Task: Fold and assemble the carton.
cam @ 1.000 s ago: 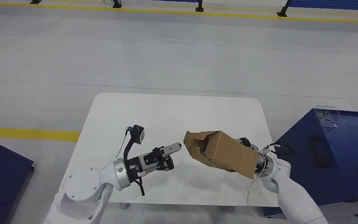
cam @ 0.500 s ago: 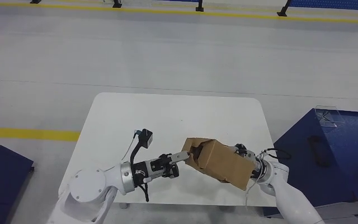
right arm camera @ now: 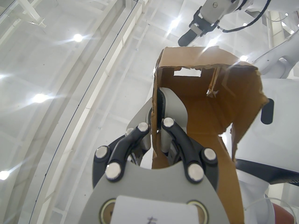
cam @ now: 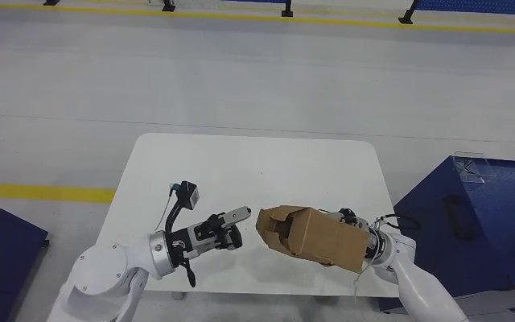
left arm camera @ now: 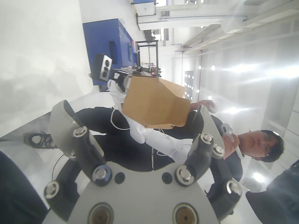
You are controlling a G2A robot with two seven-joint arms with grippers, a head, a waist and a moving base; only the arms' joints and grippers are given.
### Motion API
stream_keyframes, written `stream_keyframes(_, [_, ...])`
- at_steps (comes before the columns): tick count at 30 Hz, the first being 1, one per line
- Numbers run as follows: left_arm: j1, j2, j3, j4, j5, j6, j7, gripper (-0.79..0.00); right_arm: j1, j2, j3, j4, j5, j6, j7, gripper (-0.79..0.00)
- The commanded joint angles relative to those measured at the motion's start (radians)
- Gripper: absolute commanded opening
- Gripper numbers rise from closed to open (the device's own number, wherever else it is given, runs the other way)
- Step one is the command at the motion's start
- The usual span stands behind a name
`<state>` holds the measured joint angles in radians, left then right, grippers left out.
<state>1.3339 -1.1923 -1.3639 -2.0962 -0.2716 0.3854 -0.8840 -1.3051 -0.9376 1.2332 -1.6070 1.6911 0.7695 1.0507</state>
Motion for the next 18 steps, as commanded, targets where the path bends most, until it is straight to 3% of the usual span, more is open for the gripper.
stream_keyframes(1, [-0.004,0.004,0.026,-0.011,0.043,0.015,-0.021,0.000,-0.002,0.004,-0.001,-0.003,-0.004,-0.004,0.004,-0.785])
stream_keyframes(18, [-0.025,0.015,0.133,-0.037,0.053,0.046,-0.043,0.000,-0.025,0.038,-0.038,-0.033,-0.047,-0.052,0.052,-0.785])
